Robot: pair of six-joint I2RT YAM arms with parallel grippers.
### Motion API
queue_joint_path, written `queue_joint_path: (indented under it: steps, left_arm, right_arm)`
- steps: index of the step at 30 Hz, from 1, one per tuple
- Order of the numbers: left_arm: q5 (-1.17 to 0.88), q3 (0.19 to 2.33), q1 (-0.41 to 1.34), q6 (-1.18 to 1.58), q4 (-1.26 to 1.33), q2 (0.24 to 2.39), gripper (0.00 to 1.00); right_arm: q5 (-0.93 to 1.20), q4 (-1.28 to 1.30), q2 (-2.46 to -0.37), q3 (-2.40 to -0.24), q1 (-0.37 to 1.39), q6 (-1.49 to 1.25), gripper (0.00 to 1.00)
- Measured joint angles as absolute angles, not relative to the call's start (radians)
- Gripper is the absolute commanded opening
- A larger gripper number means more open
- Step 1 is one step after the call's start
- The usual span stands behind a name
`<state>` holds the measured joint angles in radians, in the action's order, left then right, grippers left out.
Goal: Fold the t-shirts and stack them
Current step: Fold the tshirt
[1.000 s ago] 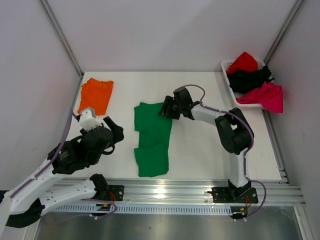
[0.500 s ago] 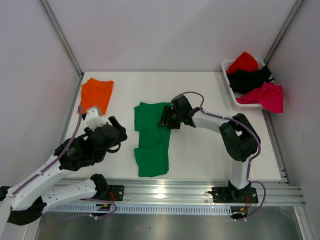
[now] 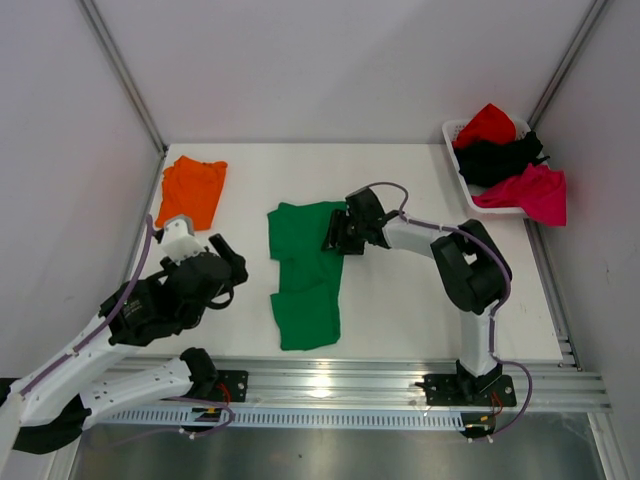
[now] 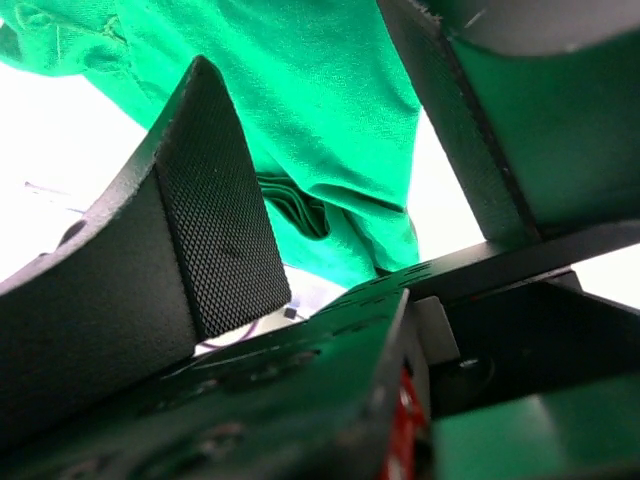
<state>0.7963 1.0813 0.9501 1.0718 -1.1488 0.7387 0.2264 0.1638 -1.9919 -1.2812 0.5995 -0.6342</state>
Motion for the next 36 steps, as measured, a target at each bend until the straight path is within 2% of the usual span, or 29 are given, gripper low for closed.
queue_joint_path:
  steps: [19,29,36]
  left_arm:
    - [0.821,1.081,0.950,1.110,-1.205,0.678,0.80]
    - [0.828,1.068,0.950,1.106,-1.187,0.689,0.81]
    - [0.822,0.950,0.950,1.047,-1.077,0.717,0.81]
  right_arm:
    - [0.104,0.220,-2.056,-1.396,0.460,-0.608,0.59]
    - [0.098,0.144,-2.010,-1.309,0.448,-0.608,0.61]
    - [0.128,0.035,-1.928,-1.179,0.445,-0.595,0.66]
